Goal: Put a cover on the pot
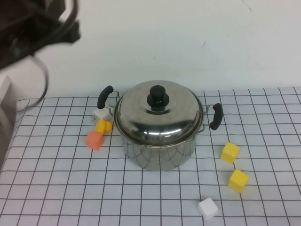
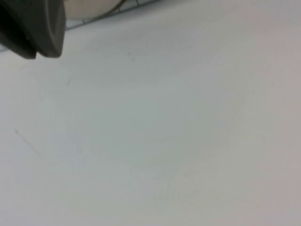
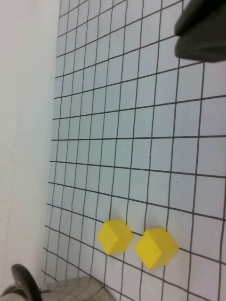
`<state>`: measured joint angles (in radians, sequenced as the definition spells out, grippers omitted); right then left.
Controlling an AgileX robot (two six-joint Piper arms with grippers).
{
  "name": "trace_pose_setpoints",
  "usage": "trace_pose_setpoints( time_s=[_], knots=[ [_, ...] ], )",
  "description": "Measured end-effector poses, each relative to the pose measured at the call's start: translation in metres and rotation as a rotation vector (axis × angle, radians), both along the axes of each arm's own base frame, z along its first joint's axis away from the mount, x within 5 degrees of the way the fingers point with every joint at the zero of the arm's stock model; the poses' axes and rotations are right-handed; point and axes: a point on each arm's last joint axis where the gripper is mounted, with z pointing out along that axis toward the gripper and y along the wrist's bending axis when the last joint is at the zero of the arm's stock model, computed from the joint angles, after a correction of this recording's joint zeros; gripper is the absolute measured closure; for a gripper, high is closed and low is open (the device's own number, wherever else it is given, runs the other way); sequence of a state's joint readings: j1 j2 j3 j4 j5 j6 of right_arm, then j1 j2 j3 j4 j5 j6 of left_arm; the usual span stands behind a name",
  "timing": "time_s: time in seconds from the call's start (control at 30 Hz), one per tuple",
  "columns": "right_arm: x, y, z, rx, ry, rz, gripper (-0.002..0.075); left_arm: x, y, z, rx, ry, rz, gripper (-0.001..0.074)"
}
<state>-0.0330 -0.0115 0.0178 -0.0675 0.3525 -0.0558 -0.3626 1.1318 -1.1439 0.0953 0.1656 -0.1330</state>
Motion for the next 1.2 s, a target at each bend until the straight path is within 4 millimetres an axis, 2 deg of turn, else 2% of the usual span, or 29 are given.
trace_pose_setpoints(
  time_s=[0.13, 0.37, 0.57, 0.97, 1.2],
  knots=[
    [0.000, 0.000, 0.000, 0.001, 0.000, -0.001, 0.0717, -0.031, 0.012, -0.023, -0.005, 0.034, 0.000, 0.0735],
    [0.000, 0.000, 0.000, 0.001, 0.000, -0.001, 0.0717, -0.089, 0.033, -0.094, -0.039, 0.135, 0.002, 0.0735],
    [0.000, 0.000, 0.000, 0.001, 0.000, -0.001, 0.0717, -0.124, 0.046, -0.148, -0.061, 0.215, 0.009, 0.0735],
    [0.000, 0.000, 0.000, 0.001, 0.000, -0.001, 0.0717, -0.147, 0.054, -0.232, 0.013, 0.421, 0.025, 0.0735],
    [0.000, 0.000, 0.000, 0.001, 0.000, -0.001, 0.0717, -0.158, 0.058, -0.269, 0.015, 0.537, 0.047, 0.0735]
  ],
)
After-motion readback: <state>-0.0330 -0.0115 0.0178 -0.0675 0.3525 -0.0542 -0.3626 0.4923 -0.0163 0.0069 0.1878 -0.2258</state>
